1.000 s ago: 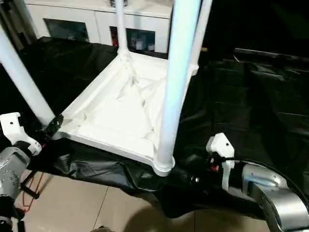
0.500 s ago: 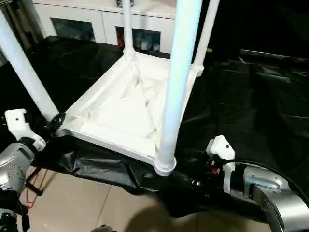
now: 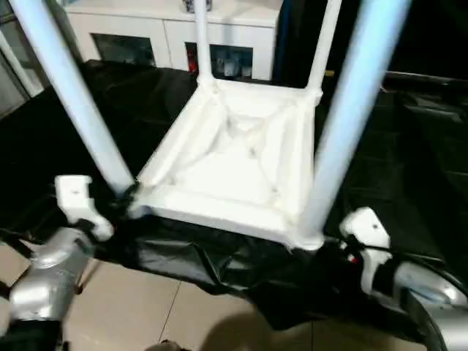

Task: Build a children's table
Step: Flip table

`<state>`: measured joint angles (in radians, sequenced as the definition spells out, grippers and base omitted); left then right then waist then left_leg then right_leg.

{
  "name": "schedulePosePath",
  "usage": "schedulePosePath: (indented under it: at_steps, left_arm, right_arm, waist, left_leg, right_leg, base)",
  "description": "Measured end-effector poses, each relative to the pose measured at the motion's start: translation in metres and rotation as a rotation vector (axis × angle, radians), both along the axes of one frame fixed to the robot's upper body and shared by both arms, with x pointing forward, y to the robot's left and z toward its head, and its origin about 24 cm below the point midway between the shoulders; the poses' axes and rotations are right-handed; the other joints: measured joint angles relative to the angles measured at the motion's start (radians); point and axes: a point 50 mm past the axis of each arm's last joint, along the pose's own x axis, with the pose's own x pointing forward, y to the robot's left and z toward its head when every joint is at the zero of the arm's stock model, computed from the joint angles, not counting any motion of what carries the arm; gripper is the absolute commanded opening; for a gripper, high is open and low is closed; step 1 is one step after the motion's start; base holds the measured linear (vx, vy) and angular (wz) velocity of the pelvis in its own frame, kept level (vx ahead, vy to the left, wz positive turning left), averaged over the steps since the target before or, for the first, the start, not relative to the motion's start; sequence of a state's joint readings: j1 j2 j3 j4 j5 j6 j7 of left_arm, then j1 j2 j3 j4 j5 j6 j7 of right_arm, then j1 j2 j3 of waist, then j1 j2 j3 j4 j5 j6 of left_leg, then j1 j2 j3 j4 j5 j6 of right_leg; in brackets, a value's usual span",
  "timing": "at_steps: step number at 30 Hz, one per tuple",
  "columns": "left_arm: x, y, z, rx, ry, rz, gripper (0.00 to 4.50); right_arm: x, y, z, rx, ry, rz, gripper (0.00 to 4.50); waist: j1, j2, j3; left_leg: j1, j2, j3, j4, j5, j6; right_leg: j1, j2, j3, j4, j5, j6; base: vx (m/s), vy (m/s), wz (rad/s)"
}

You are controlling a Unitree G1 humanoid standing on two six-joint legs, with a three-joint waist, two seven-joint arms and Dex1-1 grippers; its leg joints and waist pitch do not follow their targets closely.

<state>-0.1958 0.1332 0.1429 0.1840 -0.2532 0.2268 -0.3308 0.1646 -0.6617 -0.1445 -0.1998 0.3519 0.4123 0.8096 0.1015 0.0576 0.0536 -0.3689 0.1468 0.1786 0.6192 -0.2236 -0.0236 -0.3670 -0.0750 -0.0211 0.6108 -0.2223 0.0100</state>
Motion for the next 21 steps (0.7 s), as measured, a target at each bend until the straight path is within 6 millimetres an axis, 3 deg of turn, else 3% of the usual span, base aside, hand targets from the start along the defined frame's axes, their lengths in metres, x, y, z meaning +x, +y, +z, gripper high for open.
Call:
schedulePosePath:
  at_steps: [4, 7, 13, 17, 21]
  left_arm:
    - [0.0, -0.007, 0.001, 0.015, -0.005, 0.015, 2.29]
    - [-0.002, -0.01, 0.002, 0.017, -0.01, 0.05, 2.26]
    - [-0.012, -0.001, 0.005, 0.028, -0.029, 0.108, 2.24]
    - [-0.021, 0.009, 0.008, 0.045, -0.04, 0.159, 2.24]
    - [-0.044, 0.022, 0.012, 0.072, -0.058, 0.264, 2.24]
  right_arm:
    - [0.005, -0.001, 0.002, -0.034, -0.025, -0.034, 4.5]
    - [0.026, 0.0, 0.007, -0.079, -0.108, -0.141, 4.5]
    - [0.048, 0.014, 0.013, -0.023, -0.178, -0.202, 4.5]
    - [0.057, 0.027, 0.01, -0.006, -0.174, -0.169, 4.5]
    - [0.069, 0.048, -0.001, 0.032, -0.155, -0.128, 4.5]
  waist:
    - [-0.015, -0.001, 0.001]
    - [-0.04, -0.007, 0.001]
    - [-0.066, -0.018, 0.001]
    - [-0.089, -0.032, 0.0]
    - [-0.12, -0.062, 0.002]
  left_leg:
    - [-0.001, 0.0, 0.0, 0.0, 0.0, 0.001]
    - [-0.002, 0.0, 0.0, 0.0, 0.002, 0.003]
    - [-0.009, 0.0, 0.0, 0.0, 0.007, 0.011]
    - [-0.016, 0.0, 0.0, 0.0, 0.008, 0.013]
    - [-0.017, 0.008, 0.0, 0.0, 0.008, 0.013]
  right_leg:
    - [0.0, 0.0, 0.0, 0.0, 0.0, 0.001]
    - [-0.001, 0.0, -0.001, 0.0, 0.0, 0.001]
    - [-0.009, 0.0, -0.001, 0.001, 0.0, 0.002]
    - [-0.017, 0.0, -0.001, 0.003, 0.0, 0.002]
    - [-0.017, 0.0, -0.011, 0.004, 0.001, 0.0]
  base:
    - [0.0, 0.0, 0.0]
    - [0.0, 0.0, 0.0]
    - [0.0, 0.0, 0.0]
    - [0.0, 0.0, 0.0]
    - [0.0, 0.0, 0.0]
